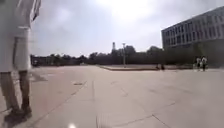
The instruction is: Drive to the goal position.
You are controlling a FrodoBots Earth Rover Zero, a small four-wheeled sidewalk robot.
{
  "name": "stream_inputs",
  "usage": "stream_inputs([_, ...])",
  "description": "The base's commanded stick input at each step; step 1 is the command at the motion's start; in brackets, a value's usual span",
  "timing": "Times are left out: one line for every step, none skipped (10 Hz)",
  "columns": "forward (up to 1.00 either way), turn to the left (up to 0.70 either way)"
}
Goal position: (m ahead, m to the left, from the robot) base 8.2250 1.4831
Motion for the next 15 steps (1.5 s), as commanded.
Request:
stream_inputs([1.0, 0.0])
stream_inputs([1.0, 0.0])
stream_inputs([1.0, 0.0])
stream_inputs([1.0, 0.0])
stream_inputs([1.0, 0.0])
stream_inputs([1.0, 0.0])
stream_inputs([1.0, 0.0])
stream_inputs([1.0, 0.0])
stream_inputs([1.0, 0.0])
stream_inputs([1.0, 0.0])
stream_inputs([1.0, 0.0])
stream_inputs([1.0, 0.0])
stream_inputs([1.0, 0.0])
stream_inputs([1.0, 0.0])
stream_inputs([1.0, 0.0])
